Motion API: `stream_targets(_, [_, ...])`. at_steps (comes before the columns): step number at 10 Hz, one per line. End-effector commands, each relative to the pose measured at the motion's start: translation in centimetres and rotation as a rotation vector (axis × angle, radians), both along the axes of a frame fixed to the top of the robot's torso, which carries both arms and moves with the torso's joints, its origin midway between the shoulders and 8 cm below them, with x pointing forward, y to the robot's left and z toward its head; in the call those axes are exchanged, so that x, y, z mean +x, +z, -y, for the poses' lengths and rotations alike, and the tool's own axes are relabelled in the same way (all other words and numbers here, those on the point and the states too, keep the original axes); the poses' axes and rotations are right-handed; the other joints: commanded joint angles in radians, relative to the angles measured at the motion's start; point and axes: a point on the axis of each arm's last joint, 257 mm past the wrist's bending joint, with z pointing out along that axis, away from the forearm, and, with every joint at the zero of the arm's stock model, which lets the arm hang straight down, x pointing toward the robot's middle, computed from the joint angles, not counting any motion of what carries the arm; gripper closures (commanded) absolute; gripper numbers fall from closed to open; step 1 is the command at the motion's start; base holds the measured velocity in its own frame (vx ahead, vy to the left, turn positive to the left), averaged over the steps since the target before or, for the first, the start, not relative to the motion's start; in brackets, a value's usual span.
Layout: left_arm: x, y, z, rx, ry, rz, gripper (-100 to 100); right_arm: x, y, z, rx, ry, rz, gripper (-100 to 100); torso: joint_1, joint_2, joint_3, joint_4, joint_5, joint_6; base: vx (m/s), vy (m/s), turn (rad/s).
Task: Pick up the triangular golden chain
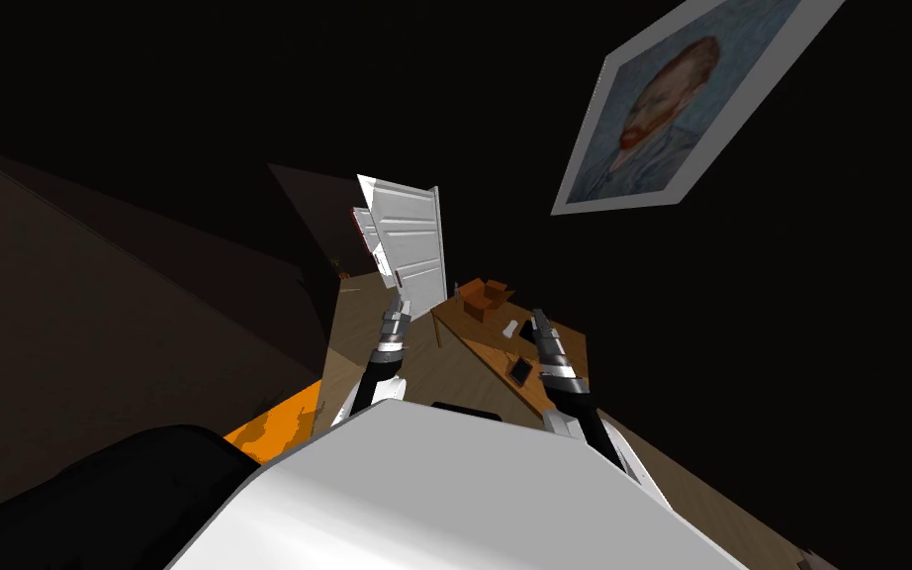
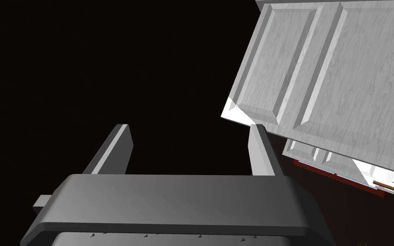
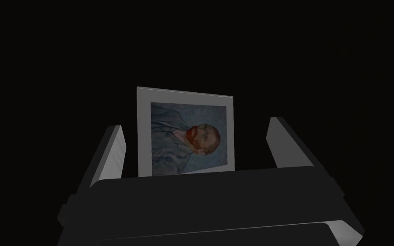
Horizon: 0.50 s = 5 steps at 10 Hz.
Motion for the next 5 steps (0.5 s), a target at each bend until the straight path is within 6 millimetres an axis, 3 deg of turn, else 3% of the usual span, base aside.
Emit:
stream_targets(1, [0.0,0.0,0.0,0.000,0.000,0.000,0,0.4,-0.6,-1.0,-0.065,0.023,-0.017,-100,0.000,0.000,0.000,0.000,0.000,0.000,-0.053,-0.033,0.024])
stream_targets(5, [0.0,0.0,0.0,0.000,0.000,0.000,0,1.6,-4.4,-3.2,-0.256,0.072,-0.078,-100,-0.003,0.001,0.001,0.000,-0.001,0.000,-0.065,-0.052,0.039])
